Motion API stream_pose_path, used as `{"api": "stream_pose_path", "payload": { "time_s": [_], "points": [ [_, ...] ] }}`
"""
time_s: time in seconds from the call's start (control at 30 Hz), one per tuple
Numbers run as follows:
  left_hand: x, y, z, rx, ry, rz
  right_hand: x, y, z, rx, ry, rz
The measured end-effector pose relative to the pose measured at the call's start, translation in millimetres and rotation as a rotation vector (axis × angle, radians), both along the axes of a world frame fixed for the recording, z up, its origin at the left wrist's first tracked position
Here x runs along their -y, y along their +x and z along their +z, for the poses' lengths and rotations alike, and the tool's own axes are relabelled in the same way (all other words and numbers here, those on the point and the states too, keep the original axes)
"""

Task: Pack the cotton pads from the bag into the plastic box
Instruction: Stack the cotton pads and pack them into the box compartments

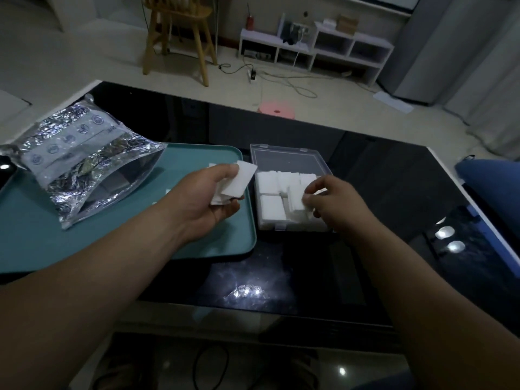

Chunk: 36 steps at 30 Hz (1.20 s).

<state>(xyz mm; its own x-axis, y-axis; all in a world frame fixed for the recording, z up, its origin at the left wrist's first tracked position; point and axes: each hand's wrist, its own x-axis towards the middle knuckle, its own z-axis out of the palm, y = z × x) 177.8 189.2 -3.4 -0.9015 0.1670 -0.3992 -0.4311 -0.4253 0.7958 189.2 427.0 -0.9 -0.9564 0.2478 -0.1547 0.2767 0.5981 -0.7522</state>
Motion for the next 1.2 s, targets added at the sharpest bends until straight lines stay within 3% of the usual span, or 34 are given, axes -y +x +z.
{"api": "stream_pose_path", "payload": {
  "time_s": [0.37, 0.47, 0.53, 0.6, 0.63, 0.83, 0.97, 1.2],
  "points": [
    [-9, 1, -7, -0.028, -0.108, -0.009, 2, -6, -12, 0.092, 0.293, 0.125],
    [-13, 4, -6, -0.041, -0.108, -0.019, 9, -2, -6, -0.056, 0.423, 0.104],
    [-18, 7, -5, -0.066, -0.102, -0.037, 18, 4, 6, -0.168, 0.191, 0.101],
    [-23, 10, -3, -0.101, -0.116, -0.076, 34, 14, 20, -0.101, -0.144, 0.143],
    [-25, 11, -3, -0.122, -0.13, -0.107, 41, 18, 21, -0.067, -0.201, 0.181],
    [-24, 16, 2, -0.023, -0.023, -0.147, 35, 15, 22, -0.076, -0.236, 0.238],
    [-21, 18, 4, 0.038, 0.077, -0.361, 41, 18, 24, -0.015, -0.201, 0.361],
    [-26, 17, -1, -0.005, 0.095, -0.391, 61, 18, 12, -0.063, -0.164, 0.243]
  ]
}}
